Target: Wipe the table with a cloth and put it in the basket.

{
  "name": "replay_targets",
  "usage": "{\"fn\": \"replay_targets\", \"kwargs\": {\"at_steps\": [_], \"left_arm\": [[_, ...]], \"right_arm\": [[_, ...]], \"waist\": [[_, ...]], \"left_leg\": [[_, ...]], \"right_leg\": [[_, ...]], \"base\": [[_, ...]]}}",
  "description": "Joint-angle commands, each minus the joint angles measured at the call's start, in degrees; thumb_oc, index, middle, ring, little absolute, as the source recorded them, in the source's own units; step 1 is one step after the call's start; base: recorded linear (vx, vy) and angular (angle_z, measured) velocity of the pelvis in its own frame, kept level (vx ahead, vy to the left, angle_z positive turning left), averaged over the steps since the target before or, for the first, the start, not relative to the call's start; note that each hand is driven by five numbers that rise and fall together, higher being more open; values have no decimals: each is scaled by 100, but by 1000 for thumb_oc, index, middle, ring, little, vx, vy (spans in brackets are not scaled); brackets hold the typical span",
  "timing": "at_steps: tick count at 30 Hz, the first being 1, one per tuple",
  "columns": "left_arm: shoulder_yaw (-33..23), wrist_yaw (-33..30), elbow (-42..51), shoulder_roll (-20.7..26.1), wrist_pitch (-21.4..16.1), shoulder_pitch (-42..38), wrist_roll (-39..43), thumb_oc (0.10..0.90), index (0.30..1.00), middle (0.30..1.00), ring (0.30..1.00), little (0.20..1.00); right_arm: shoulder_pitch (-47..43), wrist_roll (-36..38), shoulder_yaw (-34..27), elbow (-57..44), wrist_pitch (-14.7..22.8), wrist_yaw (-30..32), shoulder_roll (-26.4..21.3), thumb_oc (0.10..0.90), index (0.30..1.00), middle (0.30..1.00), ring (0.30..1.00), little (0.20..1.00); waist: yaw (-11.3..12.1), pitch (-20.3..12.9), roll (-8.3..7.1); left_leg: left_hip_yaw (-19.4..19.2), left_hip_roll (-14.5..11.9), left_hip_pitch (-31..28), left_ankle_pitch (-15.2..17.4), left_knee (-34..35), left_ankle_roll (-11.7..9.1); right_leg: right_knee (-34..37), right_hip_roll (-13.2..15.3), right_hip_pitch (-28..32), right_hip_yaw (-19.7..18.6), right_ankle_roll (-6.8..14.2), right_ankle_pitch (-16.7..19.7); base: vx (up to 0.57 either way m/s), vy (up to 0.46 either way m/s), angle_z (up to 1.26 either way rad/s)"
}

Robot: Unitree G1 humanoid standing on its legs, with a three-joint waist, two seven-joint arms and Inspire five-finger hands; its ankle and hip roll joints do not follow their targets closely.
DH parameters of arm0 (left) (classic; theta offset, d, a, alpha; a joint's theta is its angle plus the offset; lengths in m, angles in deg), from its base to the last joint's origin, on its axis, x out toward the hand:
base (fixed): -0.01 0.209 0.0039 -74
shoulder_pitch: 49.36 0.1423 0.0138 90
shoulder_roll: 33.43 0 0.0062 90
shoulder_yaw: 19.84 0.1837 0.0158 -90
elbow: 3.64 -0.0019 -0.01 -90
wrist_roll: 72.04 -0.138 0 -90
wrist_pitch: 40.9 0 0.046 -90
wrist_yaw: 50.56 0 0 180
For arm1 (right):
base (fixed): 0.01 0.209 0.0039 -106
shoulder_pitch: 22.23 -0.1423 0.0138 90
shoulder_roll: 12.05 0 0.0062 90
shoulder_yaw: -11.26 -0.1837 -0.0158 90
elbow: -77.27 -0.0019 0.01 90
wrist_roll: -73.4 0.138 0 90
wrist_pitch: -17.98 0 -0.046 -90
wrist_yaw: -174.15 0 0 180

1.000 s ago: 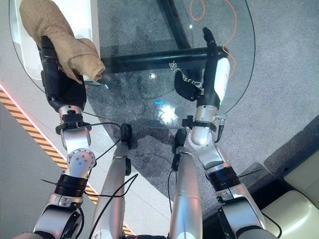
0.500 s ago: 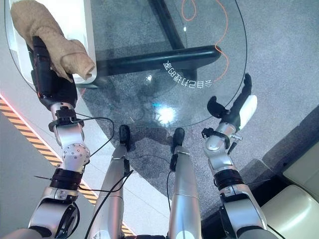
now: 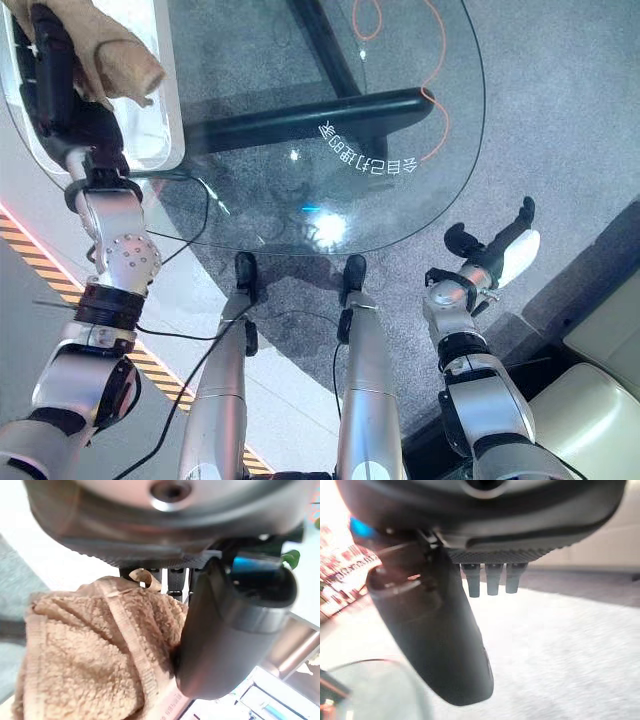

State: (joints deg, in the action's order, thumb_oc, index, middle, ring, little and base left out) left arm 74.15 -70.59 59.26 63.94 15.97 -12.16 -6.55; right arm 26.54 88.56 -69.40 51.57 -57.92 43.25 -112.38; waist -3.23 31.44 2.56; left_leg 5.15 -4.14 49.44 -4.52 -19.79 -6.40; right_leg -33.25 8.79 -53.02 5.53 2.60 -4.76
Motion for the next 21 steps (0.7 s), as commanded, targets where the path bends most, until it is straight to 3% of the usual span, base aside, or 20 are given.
{"fn": "replay_targets", "kwargs": {"at_steps": [1,15,21], "left_arm": [[-164,33,125,664,-821,-937,-716,100,300,300,300,200],[318,-652,-1505,1349,-853,-1631,-1049,100,300,300,300,200],[614,-1323,-2153,1596,-676,-1870,-1749,100,300,300,300,200]], "right_arm": [[75,167,-58,126,161,-10,-447,800,900,900,900,900],[28,199,153,583,4,-376,-538,800,900,900,900,900],[28,190,257,648,-37,-464,-572,800,900,900,900,900]], "waist": [[129,-164,-88],[7,-164,-57],[-54,-164,-43]], "left_leg": [[-589,467,-204,546,-113,555],[-624,431,-36,521,-181,529],[-632,420,40,592,-239,517]], "right_leg": [[840,-632,334,-149,-22,290],[808,-620,152,-183,-56,294],[781,-614,70,-200,-62,229]], "base": [[1,15,-4],[10,43,0],[14,42,0]]}}
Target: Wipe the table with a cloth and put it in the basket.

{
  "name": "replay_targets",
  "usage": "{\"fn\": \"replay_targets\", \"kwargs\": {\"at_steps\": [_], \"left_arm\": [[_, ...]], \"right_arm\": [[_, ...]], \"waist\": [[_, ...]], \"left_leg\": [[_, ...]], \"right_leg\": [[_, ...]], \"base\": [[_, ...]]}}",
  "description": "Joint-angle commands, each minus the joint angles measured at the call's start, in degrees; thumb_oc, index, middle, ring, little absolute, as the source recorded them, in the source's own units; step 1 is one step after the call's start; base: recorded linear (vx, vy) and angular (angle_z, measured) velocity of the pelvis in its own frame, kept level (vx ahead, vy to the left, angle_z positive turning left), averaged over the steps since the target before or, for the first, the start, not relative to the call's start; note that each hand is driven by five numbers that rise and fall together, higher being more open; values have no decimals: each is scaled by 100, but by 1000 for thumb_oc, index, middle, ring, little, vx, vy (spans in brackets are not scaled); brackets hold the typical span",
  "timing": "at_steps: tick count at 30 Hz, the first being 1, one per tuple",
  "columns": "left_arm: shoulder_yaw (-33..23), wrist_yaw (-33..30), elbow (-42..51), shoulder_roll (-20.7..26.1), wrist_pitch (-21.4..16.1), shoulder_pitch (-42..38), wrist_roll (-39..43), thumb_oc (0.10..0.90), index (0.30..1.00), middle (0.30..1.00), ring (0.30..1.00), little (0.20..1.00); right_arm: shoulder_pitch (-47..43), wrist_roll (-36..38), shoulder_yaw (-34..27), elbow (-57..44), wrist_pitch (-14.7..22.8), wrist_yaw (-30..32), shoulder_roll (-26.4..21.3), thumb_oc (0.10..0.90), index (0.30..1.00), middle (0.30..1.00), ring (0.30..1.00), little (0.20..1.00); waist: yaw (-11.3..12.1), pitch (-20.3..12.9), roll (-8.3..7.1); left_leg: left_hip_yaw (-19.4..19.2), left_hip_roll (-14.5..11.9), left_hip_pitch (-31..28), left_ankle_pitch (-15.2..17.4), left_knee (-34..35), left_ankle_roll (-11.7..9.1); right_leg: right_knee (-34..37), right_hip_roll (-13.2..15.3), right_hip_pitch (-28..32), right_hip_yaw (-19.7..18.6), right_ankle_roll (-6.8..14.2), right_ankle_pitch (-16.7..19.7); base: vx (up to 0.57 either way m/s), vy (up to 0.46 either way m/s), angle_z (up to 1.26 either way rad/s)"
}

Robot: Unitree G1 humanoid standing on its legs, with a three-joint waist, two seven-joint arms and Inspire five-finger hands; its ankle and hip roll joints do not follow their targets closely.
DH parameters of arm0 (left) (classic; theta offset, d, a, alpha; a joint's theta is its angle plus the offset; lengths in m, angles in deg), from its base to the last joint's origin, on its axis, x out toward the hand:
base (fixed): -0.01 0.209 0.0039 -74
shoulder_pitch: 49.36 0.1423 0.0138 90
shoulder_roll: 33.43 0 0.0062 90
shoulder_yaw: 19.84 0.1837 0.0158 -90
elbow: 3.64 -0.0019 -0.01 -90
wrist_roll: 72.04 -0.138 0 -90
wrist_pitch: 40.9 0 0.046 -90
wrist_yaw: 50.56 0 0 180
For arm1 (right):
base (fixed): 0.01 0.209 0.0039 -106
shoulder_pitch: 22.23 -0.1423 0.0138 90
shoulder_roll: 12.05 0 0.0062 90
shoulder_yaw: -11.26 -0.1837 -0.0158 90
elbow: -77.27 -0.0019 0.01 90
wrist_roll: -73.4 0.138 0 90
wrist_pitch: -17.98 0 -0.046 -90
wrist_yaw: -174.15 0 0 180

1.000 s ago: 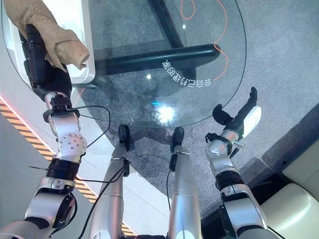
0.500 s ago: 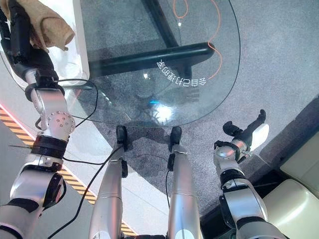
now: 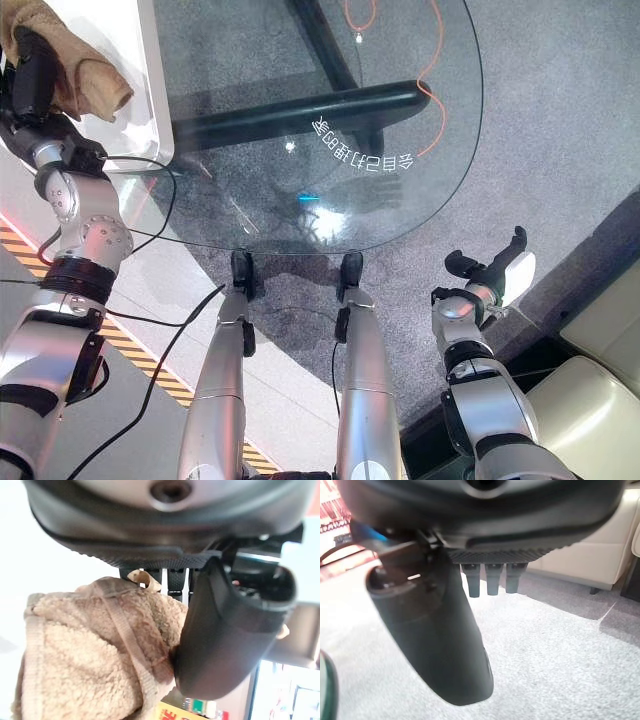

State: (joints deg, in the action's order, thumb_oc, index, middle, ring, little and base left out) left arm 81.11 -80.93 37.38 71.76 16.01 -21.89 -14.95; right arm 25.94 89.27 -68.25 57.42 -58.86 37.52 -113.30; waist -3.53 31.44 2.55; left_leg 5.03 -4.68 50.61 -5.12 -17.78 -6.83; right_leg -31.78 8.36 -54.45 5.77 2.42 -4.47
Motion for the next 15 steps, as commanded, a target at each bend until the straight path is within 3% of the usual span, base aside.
{"fn": "replay_targets", "kwargs": {"at_steps": [1,15], "left_arm": [[-45,-377,-47,856,-634,-925,-1010,100,300,300,300,200],[482,-1673,-877,1132,515,-1317,-2589,100,300,300,300,200]], "right_arm": [[95,117,143,79,56,85,-486,800,900,900,900,900],[90,156,269,152,219,22,-529,800,900,900,900,900]], "waist": [[-29,-165,-40],[-109,-165,-50]], "left_leg": [[-616,474,-68,669,-458,559],[-605,457,135,684,-525,548]], "right_leg": [[617,-569,202,-228,-42,184],[561,-589,-2,-259,-49,140]], "base": [[31,32,-1],[2,5,0]]}}
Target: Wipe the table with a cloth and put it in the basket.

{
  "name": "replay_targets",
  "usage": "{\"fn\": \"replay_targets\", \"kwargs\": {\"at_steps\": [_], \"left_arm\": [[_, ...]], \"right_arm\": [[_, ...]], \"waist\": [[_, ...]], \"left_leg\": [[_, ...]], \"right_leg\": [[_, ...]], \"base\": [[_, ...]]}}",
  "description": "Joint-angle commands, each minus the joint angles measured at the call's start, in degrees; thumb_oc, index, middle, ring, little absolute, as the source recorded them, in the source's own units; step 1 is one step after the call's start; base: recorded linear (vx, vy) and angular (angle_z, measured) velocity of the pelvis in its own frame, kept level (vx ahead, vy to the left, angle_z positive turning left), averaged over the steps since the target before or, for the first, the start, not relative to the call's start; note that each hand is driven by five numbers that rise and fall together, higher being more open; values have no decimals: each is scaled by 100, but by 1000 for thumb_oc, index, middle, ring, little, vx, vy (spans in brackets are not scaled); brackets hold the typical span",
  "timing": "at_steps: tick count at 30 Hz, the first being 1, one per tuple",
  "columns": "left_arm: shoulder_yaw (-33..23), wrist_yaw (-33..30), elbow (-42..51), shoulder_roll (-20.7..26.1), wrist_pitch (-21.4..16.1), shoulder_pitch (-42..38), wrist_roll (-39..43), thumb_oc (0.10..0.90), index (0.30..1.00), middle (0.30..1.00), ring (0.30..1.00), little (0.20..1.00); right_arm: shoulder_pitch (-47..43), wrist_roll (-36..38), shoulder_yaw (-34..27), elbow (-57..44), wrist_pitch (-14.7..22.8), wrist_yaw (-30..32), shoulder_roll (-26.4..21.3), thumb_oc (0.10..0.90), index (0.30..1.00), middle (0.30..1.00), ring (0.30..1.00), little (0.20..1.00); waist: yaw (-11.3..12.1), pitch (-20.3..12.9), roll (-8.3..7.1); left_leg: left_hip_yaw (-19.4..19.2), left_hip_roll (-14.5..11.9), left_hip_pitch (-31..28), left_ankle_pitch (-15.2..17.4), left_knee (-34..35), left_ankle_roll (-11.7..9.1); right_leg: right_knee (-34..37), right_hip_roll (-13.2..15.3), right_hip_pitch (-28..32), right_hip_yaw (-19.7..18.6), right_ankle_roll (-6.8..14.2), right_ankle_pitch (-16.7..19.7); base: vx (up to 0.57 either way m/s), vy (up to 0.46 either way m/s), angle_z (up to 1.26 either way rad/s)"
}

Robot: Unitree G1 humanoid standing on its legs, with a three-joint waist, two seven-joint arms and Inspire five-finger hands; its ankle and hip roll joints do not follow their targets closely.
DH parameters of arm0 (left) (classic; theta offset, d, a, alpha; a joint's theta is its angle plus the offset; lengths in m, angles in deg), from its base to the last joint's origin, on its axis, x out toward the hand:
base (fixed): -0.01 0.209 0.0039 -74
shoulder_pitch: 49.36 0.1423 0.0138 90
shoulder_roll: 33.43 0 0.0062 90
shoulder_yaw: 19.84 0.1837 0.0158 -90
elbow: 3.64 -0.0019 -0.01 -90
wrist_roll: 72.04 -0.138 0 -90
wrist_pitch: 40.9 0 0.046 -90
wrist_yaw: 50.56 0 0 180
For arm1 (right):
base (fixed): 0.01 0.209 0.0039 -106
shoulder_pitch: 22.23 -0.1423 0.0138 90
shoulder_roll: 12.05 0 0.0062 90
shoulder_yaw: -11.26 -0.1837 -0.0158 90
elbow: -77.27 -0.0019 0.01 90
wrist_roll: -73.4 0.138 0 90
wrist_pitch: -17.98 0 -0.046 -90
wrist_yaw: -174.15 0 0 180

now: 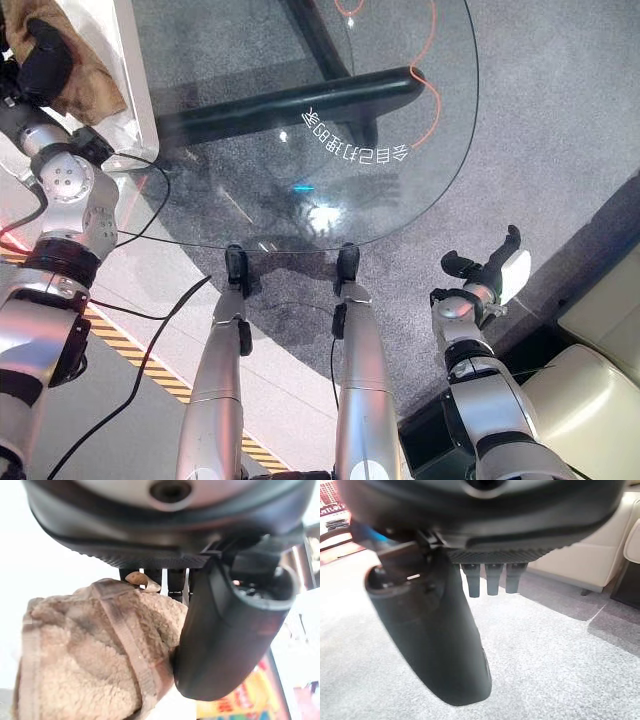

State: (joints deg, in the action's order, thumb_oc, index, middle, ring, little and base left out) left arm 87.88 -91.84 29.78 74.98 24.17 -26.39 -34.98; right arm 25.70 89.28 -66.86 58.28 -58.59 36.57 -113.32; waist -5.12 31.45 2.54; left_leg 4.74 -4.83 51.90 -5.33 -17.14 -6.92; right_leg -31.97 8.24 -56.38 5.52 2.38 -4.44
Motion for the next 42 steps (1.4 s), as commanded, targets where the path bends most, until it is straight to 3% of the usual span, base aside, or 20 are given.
{"fn": "replay_targets", "kwargs": {"at_steps": [1,12,19,20,22,23,42], "left_arm": [[-154,-664,-181,833,-196,-903,-646,100,300,300,300,200],[54,-1096,-612,942,788,-997,-1330,100,300,300,300,200],[84,-1022,-653,924,1047,-970,-1348,100,300,300,300,200],[71,-990,-658,921,1066,-952,-1305,276,451,451,451,376],[70,-982,-655,921,1085,-944,-1297,435,587,587,587,535],[77,-978,-645,923,1114,-945,-1280,800,900,900,900,900],[72,-1061,-522,895,1216,-874,-1199,800,900,900,900,900]], "right_arm": [[117,156,135,70,207,100,-538,800,900,900,900,900],[149,155,193,56,289,151,-494,800,900,900,900,900],[131,149,229,20,309,197,-446,800,900,900,900,900],[138,133,223,24,321,205,-435,800,900,900,900,900],[137,122,210,31,324,195,-436,800,900,900,900,900],[137,119,206,35,328,198,-438,800,900,900,900,900],[204,122,177,-23,353,211,-405,800,900,900,900,900]], "waist": [[42,-165,-52],[5,-165,-62],[11,-165,-68],[13,-165,-67],[14,-165,-67],[15,-165,-67],[22,-165,-56]], "left_leg": [[-573,476,7,702,-583,560],[-569,486,54,702,-600,561],[-562,477,114,699,-619,561],[-561,476,117,695,-622,562],[-557,479,104,692,-607,562],[-558,480,113,687,-611,559],[-550,486,85,677,-631,565]], "right_leg": [[584,-579,187,-239,-45,136],[552,-599,119,-260,-39,133],[520,-609,62,-263,-42,126],[519,-610,61,-263,-42,130],[526,-614,70,-257,-39,131],[530,-616,65,-255,-39,138],[480,-634,85,-259,-40,144]], "base": [[0,0,0],[0,0,0],[0,0,0],[0,0,0],[0,0,0],[0,0,0],[0,0,0]]}}
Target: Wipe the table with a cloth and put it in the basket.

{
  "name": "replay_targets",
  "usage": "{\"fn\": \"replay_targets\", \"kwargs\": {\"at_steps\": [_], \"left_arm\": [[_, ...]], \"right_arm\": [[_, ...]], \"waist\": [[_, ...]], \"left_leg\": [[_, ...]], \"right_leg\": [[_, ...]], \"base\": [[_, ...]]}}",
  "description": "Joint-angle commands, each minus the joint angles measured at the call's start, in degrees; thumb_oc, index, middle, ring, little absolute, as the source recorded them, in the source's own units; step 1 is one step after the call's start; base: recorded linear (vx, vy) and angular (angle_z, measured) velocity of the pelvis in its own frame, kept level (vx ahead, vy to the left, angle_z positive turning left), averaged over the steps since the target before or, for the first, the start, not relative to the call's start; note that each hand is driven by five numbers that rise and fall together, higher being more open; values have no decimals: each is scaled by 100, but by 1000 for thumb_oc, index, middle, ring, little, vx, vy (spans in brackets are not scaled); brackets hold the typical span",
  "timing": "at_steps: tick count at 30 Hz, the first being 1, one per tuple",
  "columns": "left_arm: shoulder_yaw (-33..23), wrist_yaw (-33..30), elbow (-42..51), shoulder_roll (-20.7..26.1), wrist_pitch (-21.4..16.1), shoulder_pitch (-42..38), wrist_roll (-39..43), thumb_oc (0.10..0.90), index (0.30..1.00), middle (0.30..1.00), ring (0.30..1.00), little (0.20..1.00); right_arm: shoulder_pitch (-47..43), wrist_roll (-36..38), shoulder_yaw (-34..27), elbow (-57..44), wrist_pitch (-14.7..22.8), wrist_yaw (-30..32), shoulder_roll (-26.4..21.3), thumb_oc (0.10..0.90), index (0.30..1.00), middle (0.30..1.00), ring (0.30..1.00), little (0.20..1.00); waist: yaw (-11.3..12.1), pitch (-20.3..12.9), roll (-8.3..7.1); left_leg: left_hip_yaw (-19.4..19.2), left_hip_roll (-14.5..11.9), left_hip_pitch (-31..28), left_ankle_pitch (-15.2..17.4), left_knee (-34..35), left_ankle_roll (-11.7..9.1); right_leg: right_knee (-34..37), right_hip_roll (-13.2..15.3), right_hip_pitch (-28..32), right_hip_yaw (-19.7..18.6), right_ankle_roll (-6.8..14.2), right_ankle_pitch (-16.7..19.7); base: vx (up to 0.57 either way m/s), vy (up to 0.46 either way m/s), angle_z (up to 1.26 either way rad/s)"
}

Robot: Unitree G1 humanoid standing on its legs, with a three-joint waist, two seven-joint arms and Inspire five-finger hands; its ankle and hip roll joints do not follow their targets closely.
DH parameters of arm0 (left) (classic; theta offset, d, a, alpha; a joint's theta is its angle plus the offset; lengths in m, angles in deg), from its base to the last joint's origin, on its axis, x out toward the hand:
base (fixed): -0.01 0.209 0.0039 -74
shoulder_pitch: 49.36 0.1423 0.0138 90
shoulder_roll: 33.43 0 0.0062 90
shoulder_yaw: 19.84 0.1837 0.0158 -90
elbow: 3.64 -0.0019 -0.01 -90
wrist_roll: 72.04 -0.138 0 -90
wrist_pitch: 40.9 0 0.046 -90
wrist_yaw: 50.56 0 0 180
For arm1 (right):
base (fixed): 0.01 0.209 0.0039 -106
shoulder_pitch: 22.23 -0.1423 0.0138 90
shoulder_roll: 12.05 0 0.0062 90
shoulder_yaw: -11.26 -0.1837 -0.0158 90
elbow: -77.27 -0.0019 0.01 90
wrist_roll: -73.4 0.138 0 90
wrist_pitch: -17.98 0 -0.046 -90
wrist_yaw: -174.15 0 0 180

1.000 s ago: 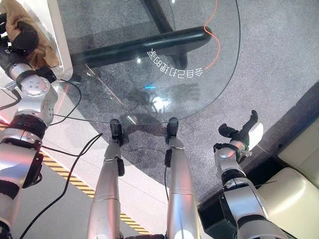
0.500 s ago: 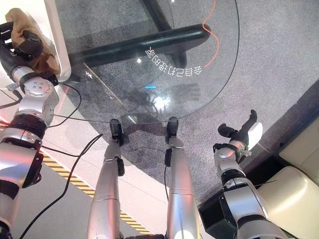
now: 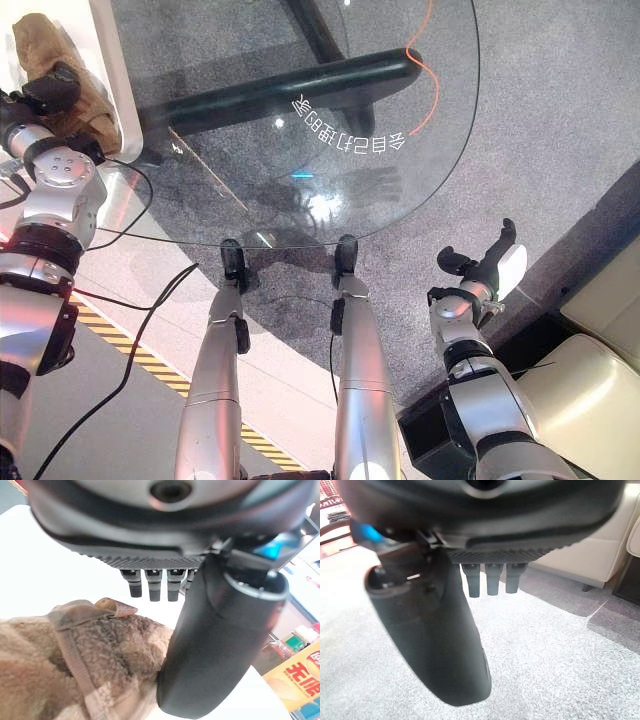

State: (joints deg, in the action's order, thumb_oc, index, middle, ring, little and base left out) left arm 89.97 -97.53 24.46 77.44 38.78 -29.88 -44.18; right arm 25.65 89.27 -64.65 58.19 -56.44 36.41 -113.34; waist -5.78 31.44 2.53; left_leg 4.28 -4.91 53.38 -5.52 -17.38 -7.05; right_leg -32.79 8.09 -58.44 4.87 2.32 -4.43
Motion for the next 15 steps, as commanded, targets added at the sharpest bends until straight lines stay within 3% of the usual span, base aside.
{"fn": "replay_targets", "kwargs": {"at_steps": [1,7,15], "left_arm": [[-135,-471,6,652,-245,-524,-254,800,900,900,900,900],[-134,-483,19,639,-275,-503,-190,800,900,900,900,900],[-457,-78,356,612,-681,-18,418,800,900,900,900,900]], "right_arm": [[216,127,-32,-18,149,247,-392,800,900,900,900,900],[237,135,-56,3,176,204,-371,800,900,900,900,900],[495,145,-137,-100,168,231,-213,800,900,900,900,900]], "waist": [[90,-165,-53],[94,-165,-44],[120,-165,-1]], "left_leg": [[-508,492,-73,694,-603,577],[-504,491,-149,686,-576,584],[-478,502,-649,645,-455,590]], "right_leg": [[569,-618,303,-192,-36,140],[552,-636,360,-197,-37,133],[572,-691,777,-234,-7,151]], "base": [[0,0,0],[-10,-23,0],[-27,-57,0]]}}
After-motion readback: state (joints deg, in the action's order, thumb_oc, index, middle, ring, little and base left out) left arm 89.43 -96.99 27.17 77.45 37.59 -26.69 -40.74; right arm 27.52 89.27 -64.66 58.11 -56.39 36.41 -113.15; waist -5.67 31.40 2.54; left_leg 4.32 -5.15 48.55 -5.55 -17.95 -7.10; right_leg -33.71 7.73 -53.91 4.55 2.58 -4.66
